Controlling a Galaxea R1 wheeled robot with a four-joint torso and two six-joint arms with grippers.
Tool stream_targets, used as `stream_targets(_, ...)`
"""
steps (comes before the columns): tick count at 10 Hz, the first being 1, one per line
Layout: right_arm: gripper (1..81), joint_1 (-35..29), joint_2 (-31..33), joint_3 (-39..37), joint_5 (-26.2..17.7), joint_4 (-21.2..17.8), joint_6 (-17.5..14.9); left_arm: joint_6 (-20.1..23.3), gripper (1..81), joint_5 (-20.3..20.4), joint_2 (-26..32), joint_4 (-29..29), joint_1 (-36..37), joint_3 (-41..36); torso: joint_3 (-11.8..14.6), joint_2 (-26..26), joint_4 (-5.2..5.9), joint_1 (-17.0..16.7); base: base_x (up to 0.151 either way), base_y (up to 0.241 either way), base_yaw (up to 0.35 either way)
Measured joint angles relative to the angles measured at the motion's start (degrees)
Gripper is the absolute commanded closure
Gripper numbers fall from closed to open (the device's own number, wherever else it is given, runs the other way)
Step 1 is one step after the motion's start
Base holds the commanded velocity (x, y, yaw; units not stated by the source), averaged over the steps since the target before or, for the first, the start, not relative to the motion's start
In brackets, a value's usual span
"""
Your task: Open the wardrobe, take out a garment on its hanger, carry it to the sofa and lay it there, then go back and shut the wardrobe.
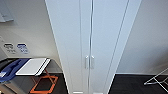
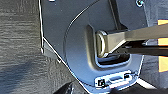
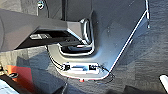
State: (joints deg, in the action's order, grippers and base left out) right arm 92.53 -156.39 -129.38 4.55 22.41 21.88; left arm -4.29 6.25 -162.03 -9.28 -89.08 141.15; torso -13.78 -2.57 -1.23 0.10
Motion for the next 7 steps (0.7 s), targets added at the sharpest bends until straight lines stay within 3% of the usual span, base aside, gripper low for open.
stream_targets(7, 1.0, 0.17, 0.02, 0.05, 1.04, 0.05, 0.00, 0.00, 1.0, -0.13, -0.05, -0.04, -0.69, -0.50, 0.02, -0.02, 0.00, -0.05, 0.125, 0.000, 0.000)
